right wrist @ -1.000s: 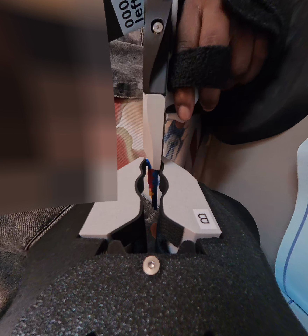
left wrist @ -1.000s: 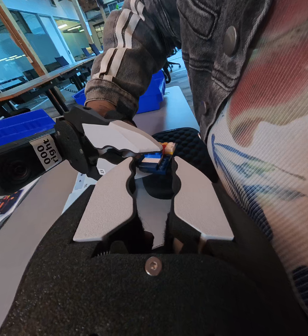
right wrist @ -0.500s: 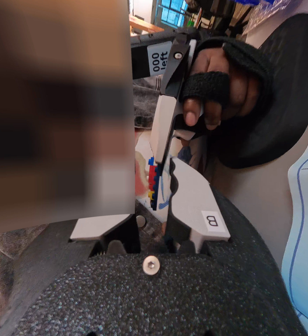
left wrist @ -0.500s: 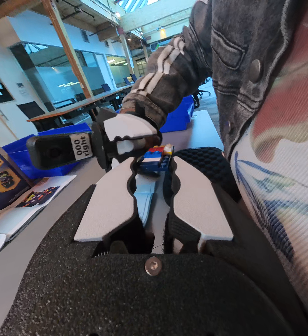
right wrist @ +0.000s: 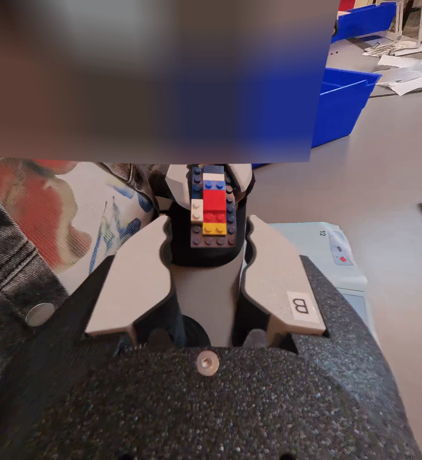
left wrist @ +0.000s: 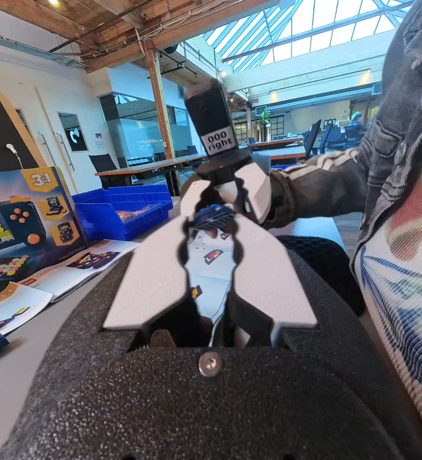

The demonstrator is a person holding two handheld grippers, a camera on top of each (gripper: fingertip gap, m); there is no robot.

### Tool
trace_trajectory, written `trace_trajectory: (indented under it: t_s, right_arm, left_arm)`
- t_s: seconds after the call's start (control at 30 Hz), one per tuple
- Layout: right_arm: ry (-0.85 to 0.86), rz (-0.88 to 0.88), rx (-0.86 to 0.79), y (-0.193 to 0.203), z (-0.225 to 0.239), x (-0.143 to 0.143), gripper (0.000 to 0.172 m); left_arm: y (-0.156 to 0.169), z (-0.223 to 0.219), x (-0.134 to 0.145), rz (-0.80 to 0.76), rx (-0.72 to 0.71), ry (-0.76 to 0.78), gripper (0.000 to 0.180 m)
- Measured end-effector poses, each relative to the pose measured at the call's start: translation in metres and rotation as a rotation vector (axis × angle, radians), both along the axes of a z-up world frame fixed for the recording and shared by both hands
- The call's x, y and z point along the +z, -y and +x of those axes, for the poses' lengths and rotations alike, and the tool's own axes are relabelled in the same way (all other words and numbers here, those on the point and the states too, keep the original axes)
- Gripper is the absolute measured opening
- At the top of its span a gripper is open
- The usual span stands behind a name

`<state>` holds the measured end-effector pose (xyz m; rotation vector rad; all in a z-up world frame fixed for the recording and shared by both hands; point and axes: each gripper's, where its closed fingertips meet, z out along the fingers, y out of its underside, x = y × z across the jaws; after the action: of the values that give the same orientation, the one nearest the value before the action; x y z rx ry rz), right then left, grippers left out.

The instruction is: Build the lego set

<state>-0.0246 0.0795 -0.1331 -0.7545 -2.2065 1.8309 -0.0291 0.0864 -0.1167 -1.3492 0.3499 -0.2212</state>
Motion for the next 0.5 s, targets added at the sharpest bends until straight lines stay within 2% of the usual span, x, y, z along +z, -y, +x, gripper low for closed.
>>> trace_trajectory:
  t_s: [0.03,0.13,0.2,0.27,0.3,0.37,0.5]
  right_arm:
    - [-0.004,-0.023,0.011,0.003,0.001,-0.002,0.042]
    - [-0.033,-0.050,0.003,0.002,0.000,-0.007,0.010]
    - [-0.019,0.009,-0.012,-0.002,-0.002,-0.023,0.011]
    - [0.004,0.105,-0.051,-0.015,-0.004,-0.043,0.012]
    - [0.012,0.121,-0.067,-0.023,-0.003,-0.046,0.021]
    - [-0.040,0.084,-0.081,-0.031,0.002,-0.037,0.000]
    - [-0.079,0.164,-0.176,-0.049,-0.004,-0.041,0.000]
  left_arm:
    - [0.000,0.001,0.000,0.000,-0.005,-0.001,0.022]
    - [-0.001,0.004,-0.003,-0.013,-0.018,-0.010,0.024]
    - [-0.004,0.001,-0.006,-0.043,0.001,-0.015,0.029]
    - [-0.005,-0.006,-0.009,-0.095,0.035,-0.034,0.043]
    - [-0.003,-0.016,-0.009,-0.120,0.080,-0.060,0.048]
    - [0.003,-0.031,-0.008,-0.154,0.135,-0.099,0.045]
    - [0.007,-0.033,-0.010,-0.181,0.124,-0.060,0.046]
